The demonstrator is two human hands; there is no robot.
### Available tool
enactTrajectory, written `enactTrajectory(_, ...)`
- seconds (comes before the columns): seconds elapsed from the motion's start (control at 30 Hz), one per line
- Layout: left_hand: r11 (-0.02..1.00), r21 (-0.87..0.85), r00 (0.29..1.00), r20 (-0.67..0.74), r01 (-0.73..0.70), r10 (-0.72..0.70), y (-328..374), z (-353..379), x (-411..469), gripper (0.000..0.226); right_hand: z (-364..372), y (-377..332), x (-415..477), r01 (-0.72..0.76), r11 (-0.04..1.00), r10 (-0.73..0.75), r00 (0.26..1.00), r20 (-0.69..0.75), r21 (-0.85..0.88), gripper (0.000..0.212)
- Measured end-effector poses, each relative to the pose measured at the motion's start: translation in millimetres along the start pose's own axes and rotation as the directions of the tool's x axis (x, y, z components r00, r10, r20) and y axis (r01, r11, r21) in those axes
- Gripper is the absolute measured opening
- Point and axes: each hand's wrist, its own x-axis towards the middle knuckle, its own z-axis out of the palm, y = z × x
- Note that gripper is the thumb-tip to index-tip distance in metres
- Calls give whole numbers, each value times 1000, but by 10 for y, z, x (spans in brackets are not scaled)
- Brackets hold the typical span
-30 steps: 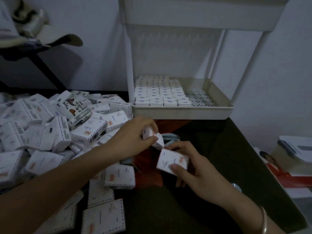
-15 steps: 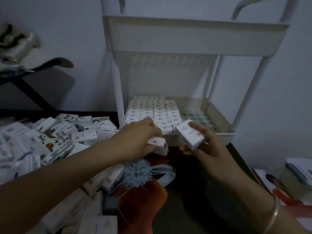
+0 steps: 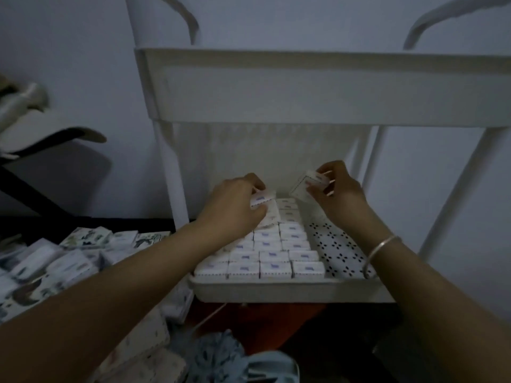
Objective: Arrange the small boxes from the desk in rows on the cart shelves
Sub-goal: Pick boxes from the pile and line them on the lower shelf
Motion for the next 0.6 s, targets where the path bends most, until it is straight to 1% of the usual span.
enactTrajectory(0.07, 996, 84, 999, -50, -17, 21, -26, 43, 100, 28, 147, 89, 243, 2, 999, -3, 1000, -14, -48, 32)
enactTrajectory(0.17, 981, 194, 994, -100, -14, 34, -33, 59, 299, 26, 386, 233, 474, 73, 993, -72, 997, 8, -93, 26)
enactTrajectory(0.23, 976, 216, 996, -85, 26, -8, -20, 58, 449, 29, 509, 292, 533, 77, 996, -76, 997, 29, -49, 25)
enactTrajectory(0.3, 978, 208, 997, -79, 34, -18, 3, 75, 572, 30, 597, 342, 525, 55, 998, -55, 994, 92, 6, 23)
enactTrajectory(0.37, 975, 223, 994, -101, -24, 48, 33, 115, 653, 30, 662, 425, 493, 13, 997, -28, 980, 197, 75, 20)
enactTrajectory(0.43, 956, 280, 980, -146, -92, 137, 60, 172, 714, 28, 689, 480, 474, -21, 992, -14, 962, 271, 128, 16)
enactTrajectory(0.53, 941, 303, 957, -196, -149, 214, 81, 262, 847, 27, 692, 503, 488, -46, 985, -6, 953, 302, 166, 15)
enactTrajectory(0.6, 929, 322, 954, -169, -183, 246, 66, 303, 985, 27, 691, 504, 494, -87, 978, 19, 941, 338, 189, 16)
